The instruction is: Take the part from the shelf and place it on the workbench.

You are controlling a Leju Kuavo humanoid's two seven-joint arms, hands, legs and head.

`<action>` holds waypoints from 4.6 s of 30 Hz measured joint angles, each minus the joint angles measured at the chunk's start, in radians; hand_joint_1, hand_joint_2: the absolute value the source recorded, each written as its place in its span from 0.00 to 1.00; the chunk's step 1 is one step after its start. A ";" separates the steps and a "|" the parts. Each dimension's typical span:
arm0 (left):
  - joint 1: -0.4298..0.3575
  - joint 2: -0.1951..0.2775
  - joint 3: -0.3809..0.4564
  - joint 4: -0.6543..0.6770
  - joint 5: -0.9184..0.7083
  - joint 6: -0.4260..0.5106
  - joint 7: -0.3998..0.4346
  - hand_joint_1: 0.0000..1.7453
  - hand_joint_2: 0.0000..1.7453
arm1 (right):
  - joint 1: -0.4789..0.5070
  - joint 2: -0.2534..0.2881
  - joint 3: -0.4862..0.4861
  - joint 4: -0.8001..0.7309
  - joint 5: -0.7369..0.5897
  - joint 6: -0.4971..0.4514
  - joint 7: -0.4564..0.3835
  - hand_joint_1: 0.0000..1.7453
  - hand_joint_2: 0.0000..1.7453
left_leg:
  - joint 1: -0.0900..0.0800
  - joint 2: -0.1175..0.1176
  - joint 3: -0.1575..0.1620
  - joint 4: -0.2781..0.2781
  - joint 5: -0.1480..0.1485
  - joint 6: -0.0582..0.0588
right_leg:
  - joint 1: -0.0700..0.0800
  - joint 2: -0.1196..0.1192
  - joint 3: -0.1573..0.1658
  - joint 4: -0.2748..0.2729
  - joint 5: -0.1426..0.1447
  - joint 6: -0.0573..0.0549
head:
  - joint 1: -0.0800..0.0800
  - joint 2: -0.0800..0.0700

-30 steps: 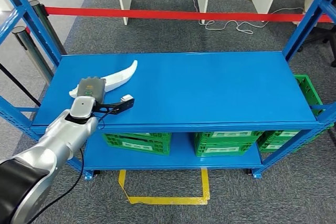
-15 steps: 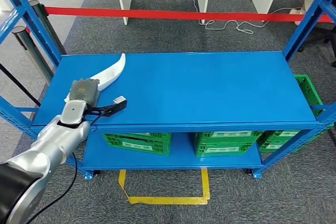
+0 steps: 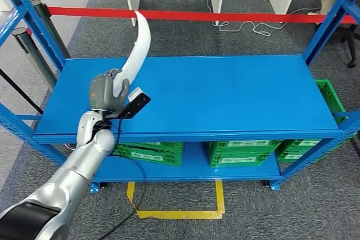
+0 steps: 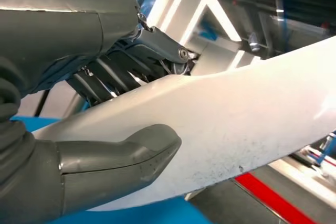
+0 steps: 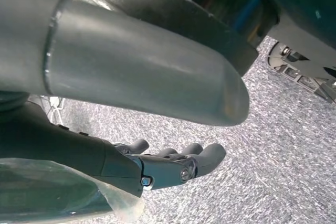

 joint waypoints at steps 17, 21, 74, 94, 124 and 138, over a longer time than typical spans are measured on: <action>0.488 -0.022 -0.153 -0.835 0.789 -0.385 -0.240 1.00 1.00 | 0.009 0.016 -0.065 0.000 -0.022 -0.043 -0.108 0.00 0.00 | -0.006 0.000 -0.002 0.005 -0.006 0.008 | -0.005 0.000 0.000 -0.001 -0.002 0.005 | 0.000 0.000; 0.592 -0.006 -0.186 -0.900 0.799 -0.401 -0.266 1.00 1.00 | 0.010 0.016 -0.084 0.000 -0.028 -0.060 -0.123 0.00 0.00 | -0.008 0.000 -0.002 0.009 -0.005 0.018 | -0.008 0.000 0.002 -0.003 0.002 0.016 | 0.000 0.000; 0.713 0.014 -0.235 -1.010 0.874 -0.480 -0.269 1.00 1.00 | 0.010 -0.001 -0.154 0.001 -0.023 -0.073 -0.177 0.00 0.00 | 0.010 0.006 -0.125 0.243 -0.124 -0.036 | -0.002 -0.012 0.022 -0.044 0.019 -0.029 | 0.000 0.000; 0.706 0.012 -0.238 -1.011 0.873 -0.480 -0.269 1.00 1.00 | 0.009 -0.001 -0.156 0.001 -0.023 -0.072 -0.177 0.00 0.00 | 0.000 0.012 -0.074 -0.016 0.076 0.023 | -0.003 -0.003 0.021 0.121 -0.031 0.024 | 0.006 0.000; 0.774 0.030 -0.236 -1.036 0.775 -0.419 -0.255 1.00 1.00 | 0.015 -0.001 -0.185 0.001 -0.051 -0.030 -0.229 0.00 0.00 | 0.005 0.080 -0.003 -0.026 0.022 0.026 | -0.001 -0.035 -0.026 0.123 -0.025 0.034 | 0.006 0.000; 0.784 0.040 -0.231 -1.067 0.780 -0.432 -0.252 1.00 1.00 | 0.009 0.000 -0.188 0.001 -0.031 -0.027 -0.204 0.00 0.00 | 0.010 0.003 -0.065 0.205 -0.073 -0.015 | 0.005 0.051 0.014 -0.024 0.022 -0.034 | -0.002 0.000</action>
